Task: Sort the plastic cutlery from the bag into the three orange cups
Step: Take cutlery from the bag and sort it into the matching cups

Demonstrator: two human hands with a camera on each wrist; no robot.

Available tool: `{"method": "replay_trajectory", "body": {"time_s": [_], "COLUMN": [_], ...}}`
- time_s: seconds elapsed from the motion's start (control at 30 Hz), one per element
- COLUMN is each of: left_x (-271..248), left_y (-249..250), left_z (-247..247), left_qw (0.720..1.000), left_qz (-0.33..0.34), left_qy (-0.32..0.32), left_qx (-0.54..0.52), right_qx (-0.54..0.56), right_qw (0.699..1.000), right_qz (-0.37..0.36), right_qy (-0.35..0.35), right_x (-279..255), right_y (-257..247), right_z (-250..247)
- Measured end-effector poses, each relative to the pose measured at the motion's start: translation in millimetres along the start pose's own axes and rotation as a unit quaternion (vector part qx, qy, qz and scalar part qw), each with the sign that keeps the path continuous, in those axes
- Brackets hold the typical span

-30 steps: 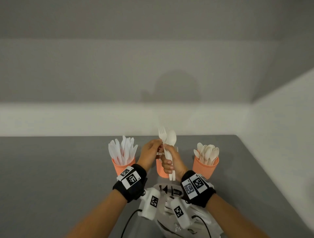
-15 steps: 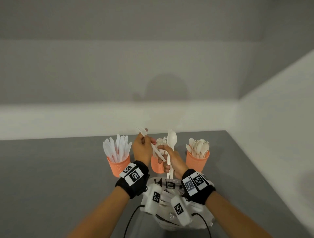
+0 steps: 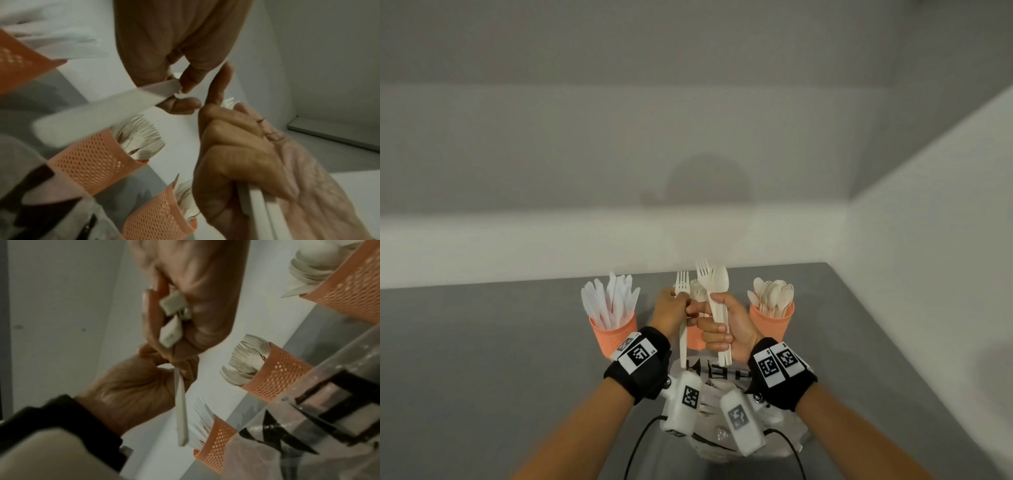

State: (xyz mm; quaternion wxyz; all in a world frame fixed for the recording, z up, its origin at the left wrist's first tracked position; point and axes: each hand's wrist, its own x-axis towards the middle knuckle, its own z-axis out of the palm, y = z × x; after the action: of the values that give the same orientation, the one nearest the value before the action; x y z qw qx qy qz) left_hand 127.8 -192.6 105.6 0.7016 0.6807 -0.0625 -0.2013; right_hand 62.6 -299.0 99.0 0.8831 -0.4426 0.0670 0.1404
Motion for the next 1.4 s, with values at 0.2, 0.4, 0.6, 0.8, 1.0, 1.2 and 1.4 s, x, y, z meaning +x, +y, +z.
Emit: {"method": "replay_trajectory", "body": {"time_s": [0.2, 0.4, 0.6, 0.8, 1.0, 1.2, 1.4], "left_x": [-6, -7, -8, -9, -8, -6, 4], "left_y": [7, 6, 9, 5, 4, 8, 21], "left_z": [2, 6, 12, 17, 22, 31, 30], "left_qw": [0.982, 0.985, 0.987, 0.979, 0.972, 0.985, 0.972], "left_qz": [-0.031, -0.016, -0.044, -0.095, -0.129, -0.054, -0.019], "left_qy": [-0.160, -0.147, -0.117, -0.106, -0.116, -0.014, 0.056], "left_qx": [-0.092, -0.094, -0.101, -0.148, -0.157, -0.163, -0.228], "right_qx": [-0.014, -0.027, -0.060, -0.145, -0.178, -0.239, -0.309], "right_qw": [0.996, 0.997, 0.998, 0.988, 0.983, 0.965, 0.938], "right_qz": [0.022, 0.023, 0.031, 0.041, 0.046, 0.024, 0.000], "right_qy": [-0.080, -0.074, -0.007, 0.028, 0.030, 0.102, 0.155], "right_x": [-1, -9, -14, -17, -21, -29, -42], "right_y": [1, -7, -9, -8, -12, -17, -22], "right_z": [-1, -2, 3, 5, -1, -11, -32]}}
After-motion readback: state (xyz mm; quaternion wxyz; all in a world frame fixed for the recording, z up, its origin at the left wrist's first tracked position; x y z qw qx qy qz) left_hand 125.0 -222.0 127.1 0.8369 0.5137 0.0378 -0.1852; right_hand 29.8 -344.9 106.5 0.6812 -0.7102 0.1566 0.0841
